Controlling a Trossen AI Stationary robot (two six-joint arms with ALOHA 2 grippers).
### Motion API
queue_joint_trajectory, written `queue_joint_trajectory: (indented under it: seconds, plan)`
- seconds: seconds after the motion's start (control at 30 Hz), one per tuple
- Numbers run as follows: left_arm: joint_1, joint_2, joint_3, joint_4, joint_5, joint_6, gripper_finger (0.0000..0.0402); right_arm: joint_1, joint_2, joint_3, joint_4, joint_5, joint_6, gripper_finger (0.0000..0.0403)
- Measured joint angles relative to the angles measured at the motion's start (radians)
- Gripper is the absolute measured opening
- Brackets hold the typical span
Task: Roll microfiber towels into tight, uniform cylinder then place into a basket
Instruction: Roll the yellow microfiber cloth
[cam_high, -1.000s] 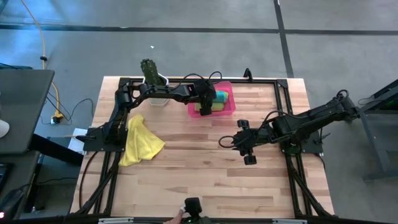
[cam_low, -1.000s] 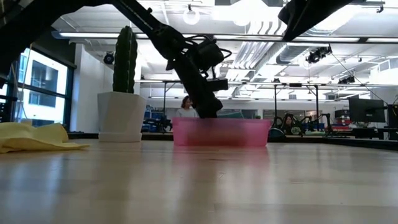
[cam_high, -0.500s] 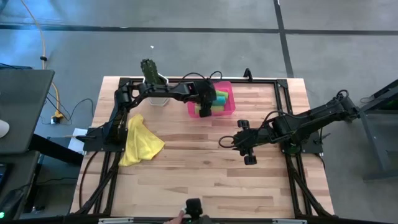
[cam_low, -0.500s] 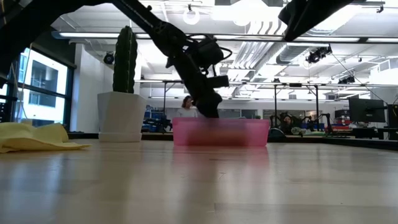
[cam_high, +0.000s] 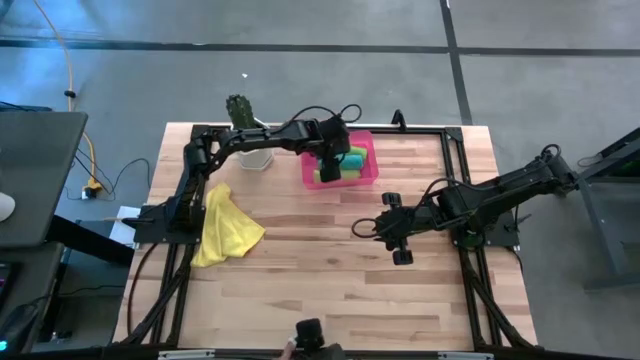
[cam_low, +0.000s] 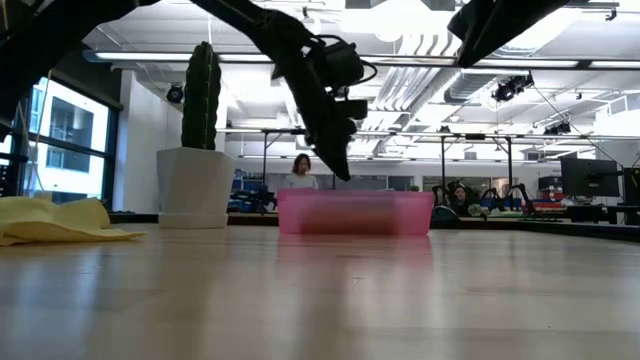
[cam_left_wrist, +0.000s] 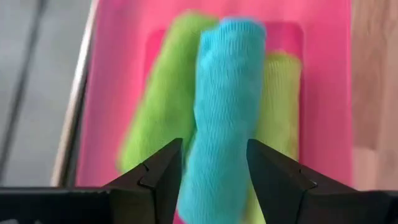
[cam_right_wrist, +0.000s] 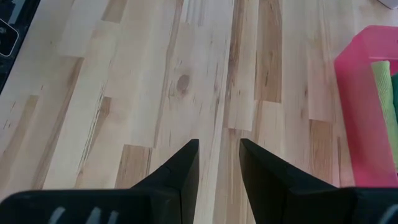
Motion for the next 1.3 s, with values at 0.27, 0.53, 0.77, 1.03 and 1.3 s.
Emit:
queue_joint_trajectory:
  seconds: [0.27, 0.53, 0.77, 1.03, 1.3]
  plan:
    - [-0.064, 0.001, 0.083, -0.404, 0.127, -0.254, 0.0161, 0.000, 0.000, 0.000, -0.073, -0.156, -0.079, 0.0108]
    - [-0.235, 0.001, 0.083, -0.694, 0.061, -0.273, 0.0150, -0.001, 0.000, 0.000, -0.094, -0.259, -0.130, 0.0108]
    - [-0.374, -0.023, 0.080, -0.826, 0.057, -0.280, 0.0141, -0.001, 0.000, 0.000, -0.092, -0.255, -0.087, 0.0108]
    - [-0.515, -0.117, 0.081, -0.849, 0.056, -0.395, 0.0140, -0.001, 0.000, 0.000, -0.082, -0.255, -0.086, 0.0108]
    - [-0.650, -0.159, 0.080, -0.825, -0.026, -0.516, 0.0140, -0.001, 0.000, 0.000, -0.075, -0.254, -0.086, 0.0108]
